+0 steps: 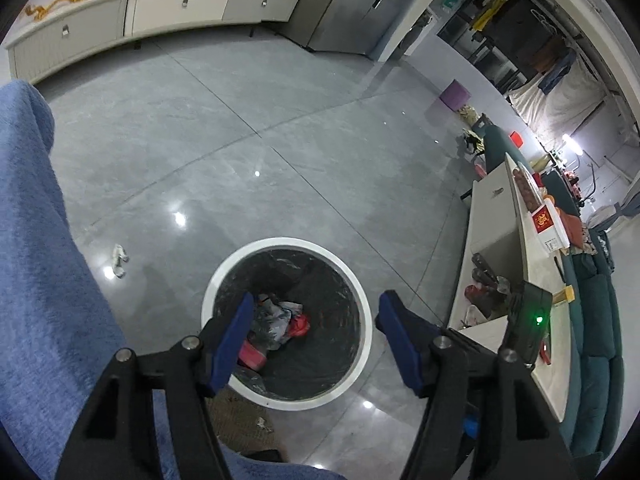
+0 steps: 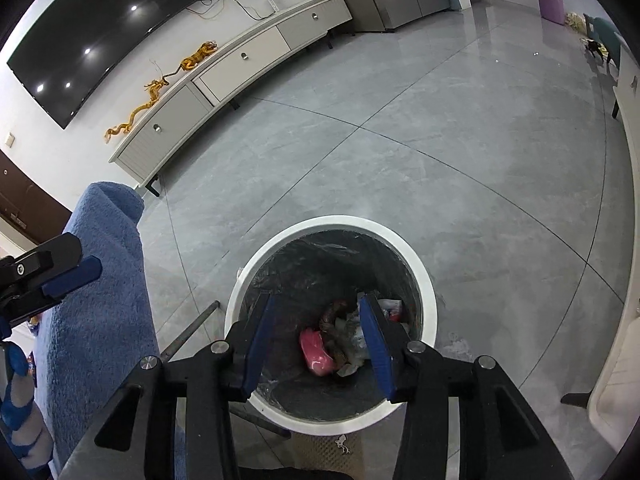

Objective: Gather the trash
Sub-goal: 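Carry both wrappers over the trash bin and open both tools to drop them, then move both tools back over the rug toward the remaining wrappers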

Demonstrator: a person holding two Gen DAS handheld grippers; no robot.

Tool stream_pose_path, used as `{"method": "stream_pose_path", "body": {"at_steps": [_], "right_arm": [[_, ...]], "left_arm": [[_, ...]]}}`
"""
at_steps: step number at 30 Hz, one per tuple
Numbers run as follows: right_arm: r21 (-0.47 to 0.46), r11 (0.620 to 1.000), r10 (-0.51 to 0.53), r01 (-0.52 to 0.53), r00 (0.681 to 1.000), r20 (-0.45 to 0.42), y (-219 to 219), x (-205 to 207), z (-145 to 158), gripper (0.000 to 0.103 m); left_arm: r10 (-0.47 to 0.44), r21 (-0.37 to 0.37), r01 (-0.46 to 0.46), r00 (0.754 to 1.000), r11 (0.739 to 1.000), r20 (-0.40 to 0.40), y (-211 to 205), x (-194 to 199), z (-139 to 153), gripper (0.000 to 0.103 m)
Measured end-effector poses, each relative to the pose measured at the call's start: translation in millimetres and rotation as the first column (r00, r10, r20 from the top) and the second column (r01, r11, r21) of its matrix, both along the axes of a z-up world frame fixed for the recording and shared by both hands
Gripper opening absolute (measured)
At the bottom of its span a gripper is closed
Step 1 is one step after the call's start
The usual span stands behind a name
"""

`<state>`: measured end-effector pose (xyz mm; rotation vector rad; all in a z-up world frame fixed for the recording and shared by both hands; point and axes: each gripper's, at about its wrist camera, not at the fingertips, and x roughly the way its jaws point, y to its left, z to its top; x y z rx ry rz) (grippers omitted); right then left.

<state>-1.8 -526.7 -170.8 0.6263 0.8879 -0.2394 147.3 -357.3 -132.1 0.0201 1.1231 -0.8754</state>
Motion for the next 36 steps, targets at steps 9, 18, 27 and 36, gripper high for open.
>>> {"method": "stream_pose_path", "body": {"at_steps": [9,18,27,36], "right_arm": [[-0.079,0.996,-0.036,0.041,0.997,0.063,16.1,-25.6,45.7,0.043],[-0.214,0.977,0.039,-0.004,0.986,0.162,66.3,-45.0,114.6,0.043],[-0.289,0.953,0.157,-0.088,0.961,0.227,126.1,-41.4,163.6,0.043],[-0.354,0.919,0.265,-0.175,0.939,0.222,187.0,-25.8,183.6,0.049]], "left_arm": [[0.084,0.018,-0.091,0.970,0.996,0.230,49.3,-28.2,45.0,0.063],[0.203,-0.016,-0.215,0.892,0.976,0.404,125.1,-65.0,88.5,0.063],[0.347,-0.096,-0.350,0.783,0.932,0.517,212.3,-95.3,130.3,0.063],[0.472,-0.145,-0.477,0.692,0.867,0.547,286.4,-106.8,143.8,0.063]]}}
